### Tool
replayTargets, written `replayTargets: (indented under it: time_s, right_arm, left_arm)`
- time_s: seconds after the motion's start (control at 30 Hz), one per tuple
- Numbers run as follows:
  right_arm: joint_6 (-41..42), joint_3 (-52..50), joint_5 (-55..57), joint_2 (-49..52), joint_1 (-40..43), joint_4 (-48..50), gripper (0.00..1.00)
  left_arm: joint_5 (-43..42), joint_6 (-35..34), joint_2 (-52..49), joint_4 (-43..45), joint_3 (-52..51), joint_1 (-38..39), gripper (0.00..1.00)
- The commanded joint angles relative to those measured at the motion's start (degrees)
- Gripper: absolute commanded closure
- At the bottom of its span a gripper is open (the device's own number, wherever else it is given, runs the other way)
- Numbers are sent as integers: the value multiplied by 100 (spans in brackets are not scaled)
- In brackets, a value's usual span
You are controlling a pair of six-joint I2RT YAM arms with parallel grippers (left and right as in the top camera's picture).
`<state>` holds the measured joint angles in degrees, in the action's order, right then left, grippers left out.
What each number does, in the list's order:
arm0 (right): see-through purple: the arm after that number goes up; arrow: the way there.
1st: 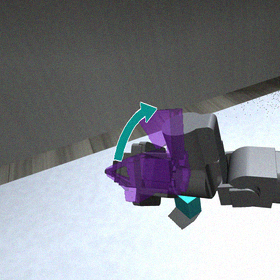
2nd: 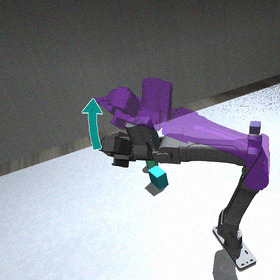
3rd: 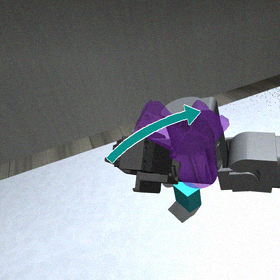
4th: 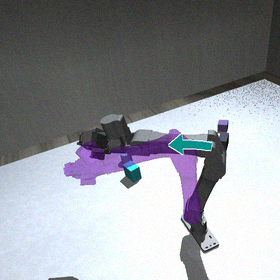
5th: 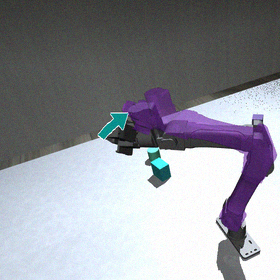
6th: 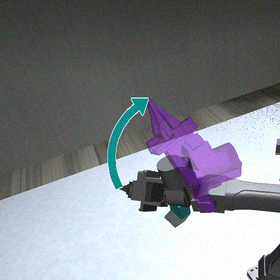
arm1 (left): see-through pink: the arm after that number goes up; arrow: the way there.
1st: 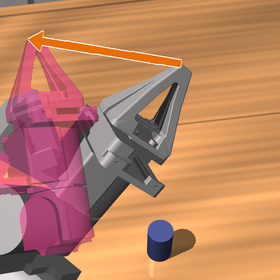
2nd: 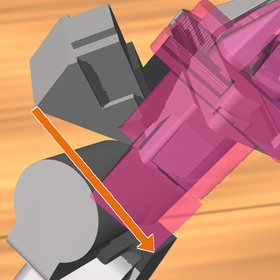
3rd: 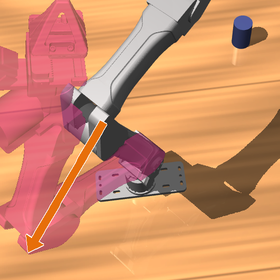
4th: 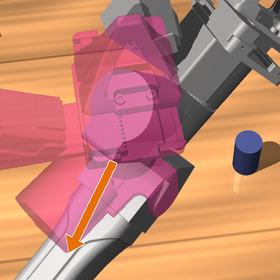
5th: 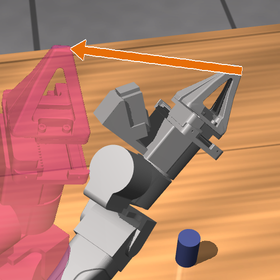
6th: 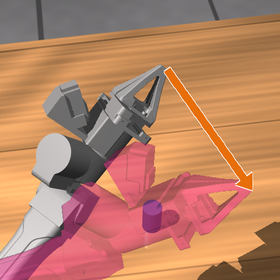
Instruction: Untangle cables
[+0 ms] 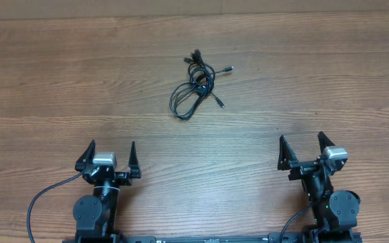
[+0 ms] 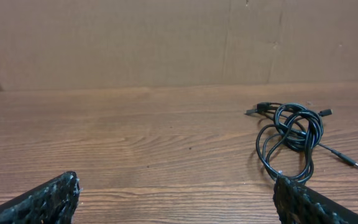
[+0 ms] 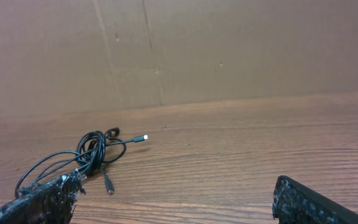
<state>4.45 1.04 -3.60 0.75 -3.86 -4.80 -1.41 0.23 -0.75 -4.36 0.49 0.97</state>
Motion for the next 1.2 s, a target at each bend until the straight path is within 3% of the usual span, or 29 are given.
replayTargets:
  time_s: [0.0,1.17]
  right_arm:
    - [0,-55,57,7,-26,15,0]
    - [0,-55,57,7,-26,13,0]
  left_arm:
    - [35,109,44,-13,-17,-31,0]
    - [-109,-168,-26,-9,7,-31,0]
